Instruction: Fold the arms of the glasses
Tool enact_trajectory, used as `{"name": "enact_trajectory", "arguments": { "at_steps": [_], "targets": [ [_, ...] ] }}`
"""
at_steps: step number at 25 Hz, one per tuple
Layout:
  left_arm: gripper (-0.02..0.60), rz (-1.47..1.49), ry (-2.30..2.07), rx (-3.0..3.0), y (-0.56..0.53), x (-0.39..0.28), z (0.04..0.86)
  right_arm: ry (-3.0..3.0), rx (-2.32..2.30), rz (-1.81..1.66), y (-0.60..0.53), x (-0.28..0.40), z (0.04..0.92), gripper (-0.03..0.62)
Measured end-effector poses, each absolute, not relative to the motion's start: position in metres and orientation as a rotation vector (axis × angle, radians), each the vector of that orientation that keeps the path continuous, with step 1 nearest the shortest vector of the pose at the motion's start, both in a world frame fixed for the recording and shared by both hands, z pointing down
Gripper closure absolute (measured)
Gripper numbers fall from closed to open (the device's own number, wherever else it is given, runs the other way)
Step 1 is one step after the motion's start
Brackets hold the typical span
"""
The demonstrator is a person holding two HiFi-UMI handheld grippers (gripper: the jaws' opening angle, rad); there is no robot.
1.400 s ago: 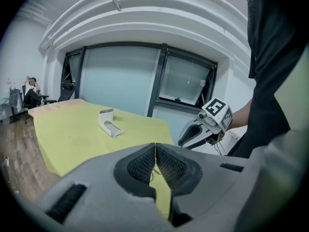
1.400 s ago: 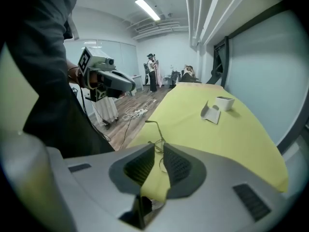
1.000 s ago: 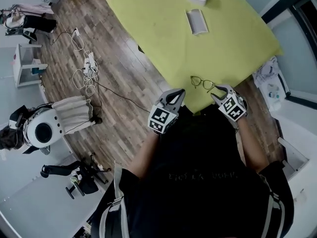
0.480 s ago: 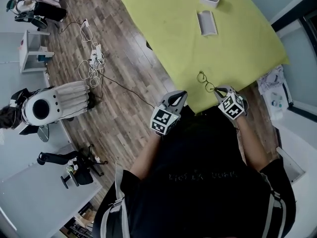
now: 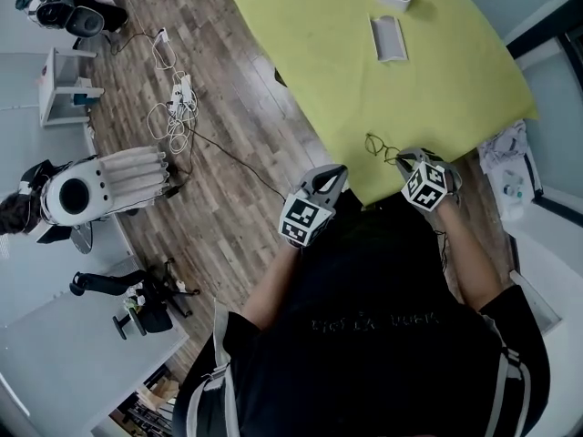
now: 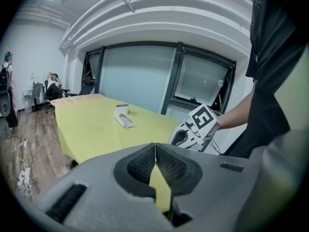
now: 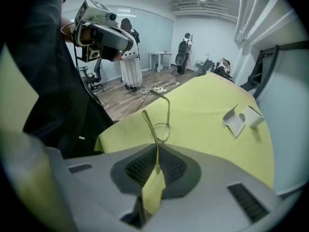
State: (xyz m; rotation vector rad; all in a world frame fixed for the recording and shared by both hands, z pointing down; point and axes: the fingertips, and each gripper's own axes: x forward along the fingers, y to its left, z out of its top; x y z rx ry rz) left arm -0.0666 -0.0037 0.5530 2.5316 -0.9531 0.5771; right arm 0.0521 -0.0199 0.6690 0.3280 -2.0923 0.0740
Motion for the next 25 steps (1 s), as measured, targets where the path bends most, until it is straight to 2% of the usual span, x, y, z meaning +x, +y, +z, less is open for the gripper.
{"name": "enact_trajectory", "arguments": {
  "at_steps": [25],
  "targets": [
    [0.563,0.555,-0.974,2.487,0.01,-0.085,0.555,-2.055,0.187,0.057,-0.026,0.005,0.715,0.557]
  ]
}}
